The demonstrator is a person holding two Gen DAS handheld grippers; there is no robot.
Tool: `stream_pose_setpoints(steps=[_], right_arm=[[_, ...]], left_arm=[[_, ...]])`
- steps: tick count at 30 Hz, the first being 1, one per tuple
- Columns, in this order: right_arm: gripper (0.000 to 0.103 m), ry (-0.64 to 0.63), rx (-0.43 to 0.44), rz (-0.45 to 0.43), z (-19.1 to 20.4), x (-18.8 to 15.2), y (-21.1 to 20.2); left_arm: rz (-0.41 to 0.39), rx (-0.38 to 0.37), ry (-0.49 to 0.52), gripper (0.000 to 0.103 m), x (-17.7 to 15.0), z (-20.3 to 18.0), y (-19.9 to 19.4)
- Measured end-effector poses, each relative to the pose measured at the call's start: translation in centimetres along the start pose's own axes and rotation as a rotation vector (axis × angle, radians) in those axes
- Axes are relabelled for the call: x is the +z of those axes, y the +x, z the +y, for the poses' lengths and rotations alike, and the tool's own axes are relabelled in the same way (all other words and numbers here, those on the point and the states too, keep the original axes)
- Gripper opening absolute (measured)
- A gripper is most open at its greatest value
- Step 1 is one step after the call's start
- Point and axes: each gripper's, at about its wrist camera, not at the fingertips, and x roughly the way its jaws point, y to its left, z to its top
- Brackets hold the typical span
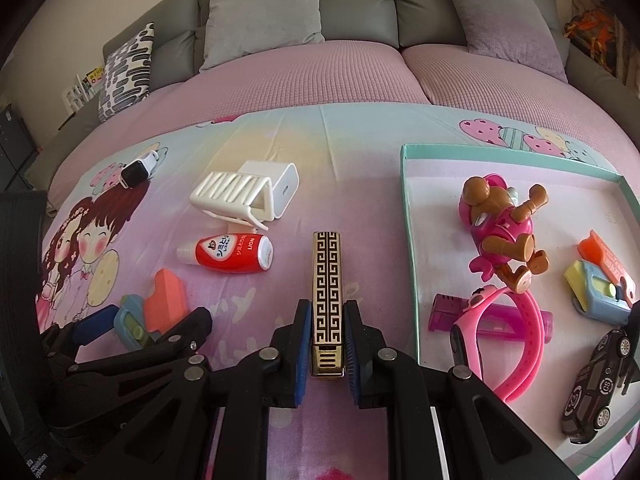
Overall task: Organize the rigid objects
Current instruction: 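Grasp the gold patterned box with the right tool while the left tool grasps the blue-salmon toy gun, then carry the gold box and blue-salmon gun into the tray and open both tools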
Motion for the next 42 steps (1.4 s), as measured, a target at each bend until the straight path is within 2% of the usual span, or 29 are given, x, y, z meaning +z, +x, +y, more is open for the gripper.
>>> stream_pose_setpoints(steps=[5,11,18,21,23,25,31,34,42], right_arm=[[0.017,-0.001,-0.001,0.001,0.0,0.0,0.0],[0.017,-0.002,-0.002,0.003,0.0,-0.1,0.0],[0.017,-0.003,-0.004,0.003,0.0,-0.1,0.1],[0.017,-0.005,-0.007,0.004,0.0,-0.1,0.1],[0.017,-0.005,-0.007,0.005,0.0,-0.1,0.1],[0.017,-0.005,-0.007,0.005,0.0,-0.1,0.1],[0.017,0.000,0.001,0.001,-0.1,-0.1,0.1],[0.017,0.012,0.019,-0.010,-0.3,-0.1,-0.3],[0.017,0.038,0.035,-0.117,-0.6,0.6,-3.4]], left_arm=[[0.020,0.009,0.001,0.100,0.0,1.9,-0.3],[0.029,0.028,-0.075,0.100,-0.1,4.5,-0.7],[0.011,0.028,-0.097,0.099,0.1,4.4,-1.0],[-0.016,0.002,-0.120,0.085,0.3,3.9,-1.3],[-0.025,-0.009,-0.119,0.072,0.4,3.8,-1.5],[-0.033,-0.011,-0.107,0.067,0.4,3.4,-1.7],[-0.052,-0.075,-0.128,0.067,0.8,3.6,-2.3],[-0.076,-0.077,-0.128,0.067,1.0,3.6,-3.2],[-0.183,-0.132,-0.148,0.067,1.8,4.1,-6.9]])
